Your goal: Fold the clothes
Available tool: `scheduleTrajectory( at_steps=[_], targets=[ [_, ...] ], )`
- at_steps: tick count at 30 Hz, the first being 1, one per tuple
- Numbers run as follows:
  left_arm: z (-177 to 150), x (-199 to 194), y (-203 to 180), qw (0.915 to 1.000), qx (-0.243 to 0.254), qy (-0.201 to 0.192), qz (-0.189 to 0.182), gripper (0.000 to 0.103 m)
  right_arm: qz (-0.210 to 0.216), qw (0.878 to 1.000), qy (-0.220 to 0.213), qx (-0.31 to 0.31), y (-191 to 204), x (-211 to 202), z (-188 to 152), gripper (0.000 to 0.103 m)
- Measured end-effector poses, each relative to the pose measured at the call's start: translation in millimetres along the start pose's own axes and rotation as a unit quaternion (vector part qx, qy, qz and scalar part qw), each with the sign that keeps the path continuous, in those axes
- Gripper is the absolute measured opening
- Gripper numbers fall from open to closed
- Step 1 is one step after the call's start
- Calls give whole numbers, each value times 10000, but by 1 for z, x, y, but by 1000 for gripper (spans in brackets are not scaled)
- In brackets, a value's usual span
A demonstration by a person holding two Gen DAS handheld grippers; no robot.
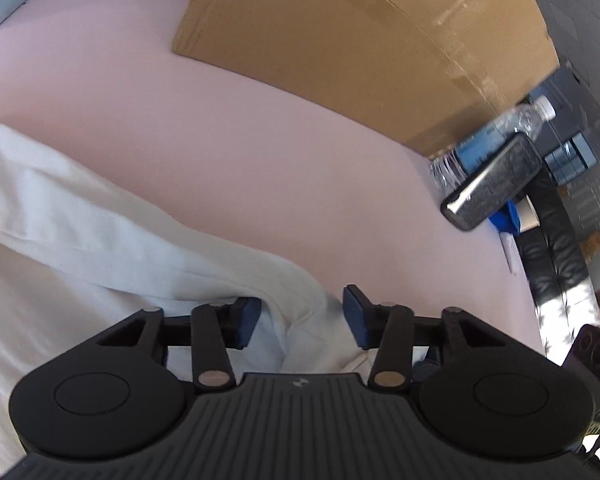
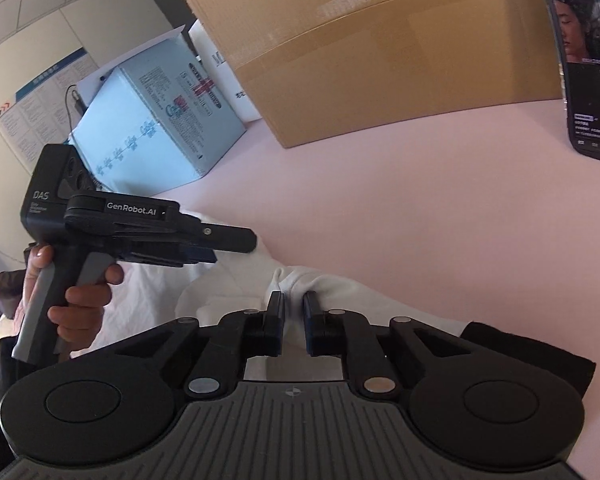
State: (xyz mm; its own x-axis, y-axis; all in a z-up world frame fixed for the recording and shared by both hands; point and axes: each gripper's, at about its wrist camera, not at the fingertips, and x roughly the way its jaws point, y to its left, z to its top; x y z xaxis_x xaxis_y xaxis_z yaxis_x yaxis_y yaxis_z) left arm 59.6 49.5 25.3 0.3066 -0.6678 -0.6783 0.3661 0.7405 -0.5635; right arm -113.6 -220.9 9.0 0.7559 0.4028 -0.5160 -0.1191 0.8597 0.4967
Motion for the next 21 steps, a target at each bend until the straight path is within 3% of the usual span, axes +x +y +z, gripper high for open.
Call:
scheduleTrajectory(
  at_steps=[2, 6, 8, 12, 15, 16, 19, 21],
  targets=[
    [0, -6, 6, 9993, -132, -337, 133, 3, -72, 9998, -171, 38, -2, -8, 0, 1],
    [2, -13, 20, 9959, -571, -701, -4, 3, -121, 9990, -428, 97, -2, -24, -6, 1],
    [2, -16, 21, 9947, -608, -831, -17, 3, -319, 9968, -706, -172, 4, -31, -14, 1],
    [6, -18, 27, 9925, -813, -881, -227, 3, -920, 9845, -1192, -902, 14, -37, -28, 0],
    [9, -12, 34, 9912, -1021, -804, -249, 3, -1104, 9811, -1210, -1028, 15, -36, -35, 0],
    [9, -10, 35, 9909, -1058, -791, -241, 3, -1312, 9759, -1331, -1130, 18, -38, -38, 0],
    [9, -11, 41, 9890, -1116, -940, 247, 3, -1809, 9525, -1876, -1573, 19, -49, -45, 0],
    [11, -9, 56, 9869, -1364, -856, 69, 3, -1311, 9705, -1545, -1305, 11, -47, -40, 0]
  ],
)
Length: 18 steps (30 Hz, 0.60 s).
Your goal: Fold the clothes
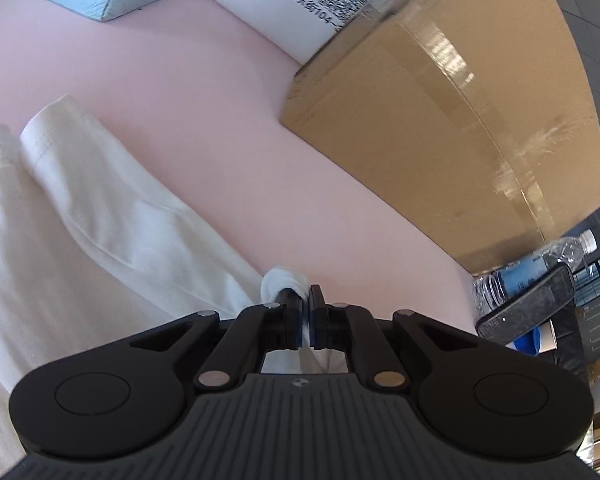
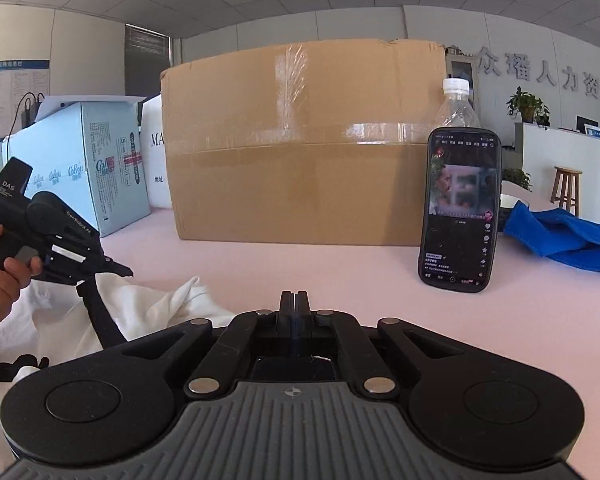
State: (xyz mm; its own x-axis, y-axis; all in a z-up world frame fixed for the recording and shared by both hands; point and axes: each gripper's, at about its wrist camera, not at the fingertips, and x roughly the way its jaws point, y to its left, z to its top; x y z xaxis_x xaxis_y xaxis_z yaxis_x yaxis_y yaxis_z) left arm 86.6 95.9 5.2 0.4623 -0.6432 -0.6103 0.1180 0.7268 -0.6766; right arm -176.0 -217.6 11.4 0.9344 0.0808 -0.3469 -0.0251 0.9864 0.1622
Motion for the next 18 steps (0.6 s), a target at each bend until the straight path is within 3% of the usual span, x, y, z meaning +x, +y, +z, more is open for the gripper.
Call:
scheduleTrajectory(
  at_steps=[3, 4, 5, 6, 7, 8, 10, 15, 18],
  targets=[
    [2, 3, 4, 9994, 60, 272, -186, 4, 742, 9968, 277, -38, 6, 2, 0, 2],
    [1, 3, 2, 9992, 163, 308, -175, 6, 951, 9949, 318, -90, 9, 2, 0, 10],
    [0, 2, 1, 9987, 266, 372, -204, 16, 1064, 9937, 335, -136, 13, 1, 0, 17],
    [-1, 0, -1, 9978, 369, 472, -284, 23, 1115, 9931, 320, -147, 16, 1, 1, 37],
    [-3, -3, -3, 9964, 477, 574, -413, 44, 1134, 9930, 294, -131, 18, 1, 1, 45],
    [-5, -7, -4, 9941, 591, 679, -607, 65, 1180, 9925, 305, -107, 20, 2, 2, 45],
    [-11, -15, -10, 9894, 837, 813, -862, 84, 1291, 9907, 425, -41, 21, 8, 3, 46],
    [-31, -20, -33, 9801, 1784, 721, -477, 84, 1342, 9875, 778, 264, 22, 23, 2, 46],
    [-38, -13, -39, 9776, 1913, 785, -395, 84, 1373, 9826, 1084, 618, 17, 33, 0, 46]
  ],
)
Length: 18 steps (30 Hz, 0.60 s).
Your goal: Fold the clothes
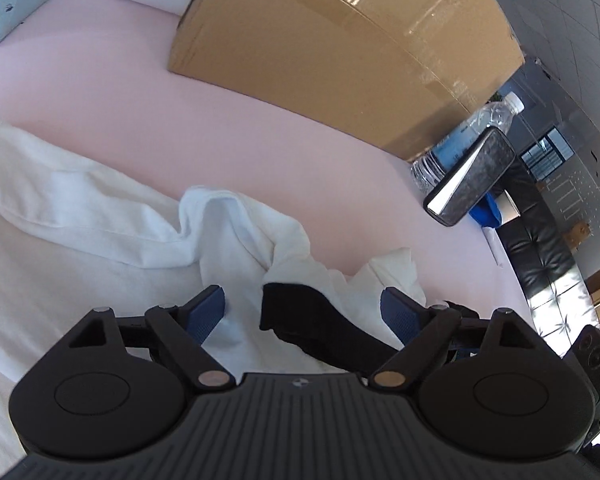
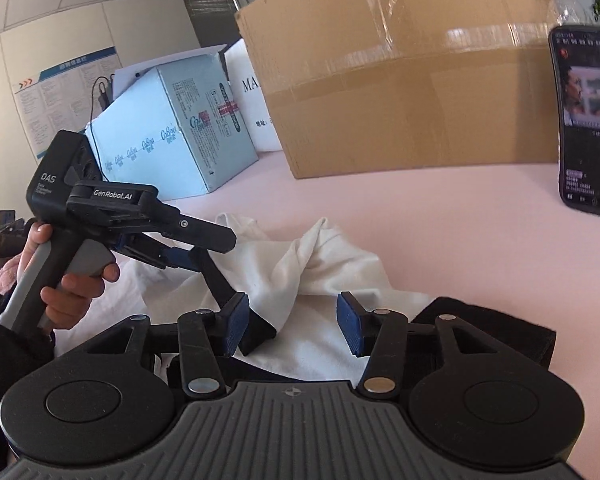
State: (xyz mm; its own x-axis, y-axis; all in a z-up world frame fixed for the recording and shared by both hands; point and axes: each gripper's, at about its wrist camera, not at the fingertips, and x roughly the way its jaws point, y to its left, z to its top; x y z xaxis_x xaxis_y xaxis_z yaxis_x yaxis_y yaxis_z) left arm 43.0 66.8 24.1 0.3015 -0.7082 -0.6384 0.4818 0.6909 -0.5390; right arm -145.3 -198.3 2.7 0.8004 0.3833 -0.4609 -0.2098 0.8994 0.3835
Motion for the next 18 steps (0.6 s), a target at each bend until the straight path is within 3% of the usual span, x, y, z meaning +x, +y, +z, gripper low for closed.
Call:
scheduleTrajectory(
  at_steps=[2, 3, 4, 5, 7, 14, 18],
  targets=[
    [-1, 3, -5, 9999, 42, -47, 134, 69, 45, 9996, 204, 203, -4, 7, 0, 38],
    [-2, 3, -7, 9998, 54, -66, 198, 62, 68, 9995, 246, 185, -3, 9, 0, 17],
    [-2, 3, -7, 9996, 55, -79, 258, 43, 127, 9995, 274, 132, -2, 9, 0, 6],
    [-2, 2, -7, 9996, 52, -75, 267, 28, 152, 9996, 236, 59, 2, 8, 0, 6],
    [-2, -2, -5, 9998, -21, -78, 158, 21, 206, 9997, 47, -131, 9, 2, -1, 5],
    [-1, -26, -12, 9991, 182, -361, 116, 18, 949, 9940, 246, -484, 31, -8, -8, 4],
    [-3, -29, -15, 9980, 557, -17, 297, 23, 1010, 9891, 661, -837, 38, 1, -13, 6]
  ],
)
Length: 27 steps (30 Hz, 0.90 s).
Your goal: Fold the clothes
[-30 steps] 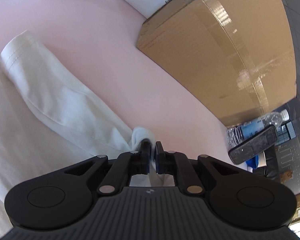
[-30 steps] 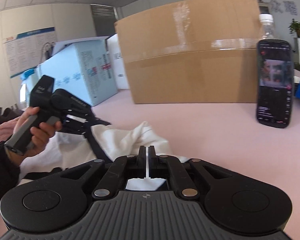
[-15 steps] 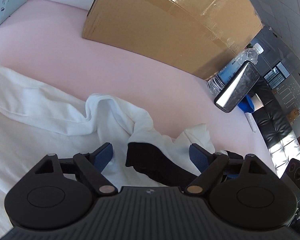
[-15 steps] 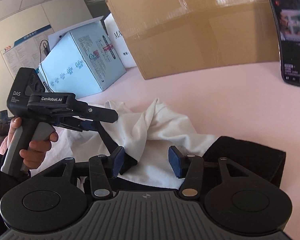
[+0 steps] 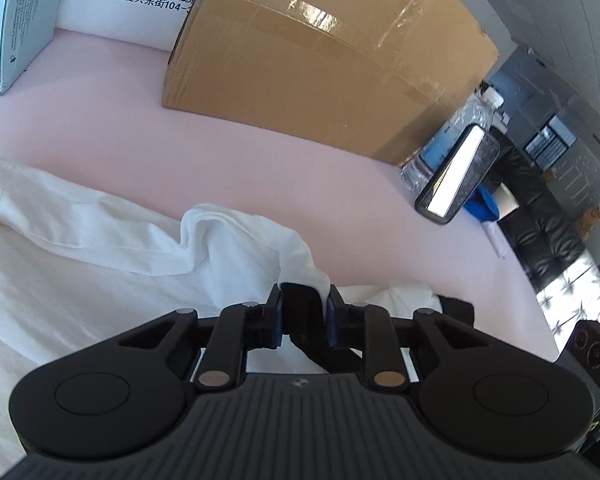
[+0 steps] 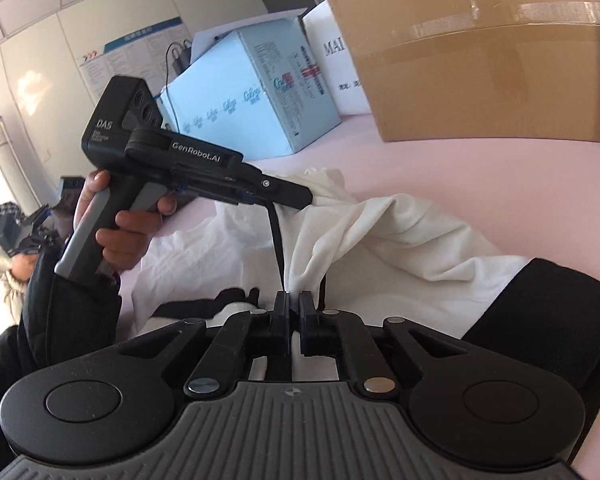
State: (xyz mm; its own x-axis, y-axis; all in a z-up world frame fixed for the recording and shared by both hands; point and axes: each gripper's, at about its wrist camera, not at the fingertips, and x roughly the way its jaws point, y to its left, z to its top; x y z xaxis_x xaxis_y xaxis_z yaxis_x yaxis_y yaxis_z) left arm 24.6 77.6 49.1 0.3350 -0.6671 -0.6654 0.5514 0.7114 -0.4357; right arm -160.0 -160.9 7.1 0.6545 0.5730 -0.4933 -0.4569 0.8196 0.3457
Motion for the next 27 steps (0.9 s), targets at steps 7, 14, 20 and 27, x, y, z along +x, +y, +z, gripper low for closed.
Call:
scheduleTrajectory(
  at_steps=[7, 14, 20, 27],
  targets=[
    [1, 6, 20, 9989, -414, 218, -47, 61, -1715, 9682, -788, -1642, 11, -18, 6, 29],
    [-2, 17, 14, 9987, -348, 345, -147, 62, -1968, 9646, -144, -1751, -28, 14, 34, 29],
    [-6, 18, 1, 9984, -47, 449, -327, 58, -1706, 9757, 71, -1372, -48, 29, 44, 8],
    [-4, 22, 15, 9985, -256, 490, -47, 12, -2095, 9726, 4, -1005, -62, 17, 36, 6]
  ],
)
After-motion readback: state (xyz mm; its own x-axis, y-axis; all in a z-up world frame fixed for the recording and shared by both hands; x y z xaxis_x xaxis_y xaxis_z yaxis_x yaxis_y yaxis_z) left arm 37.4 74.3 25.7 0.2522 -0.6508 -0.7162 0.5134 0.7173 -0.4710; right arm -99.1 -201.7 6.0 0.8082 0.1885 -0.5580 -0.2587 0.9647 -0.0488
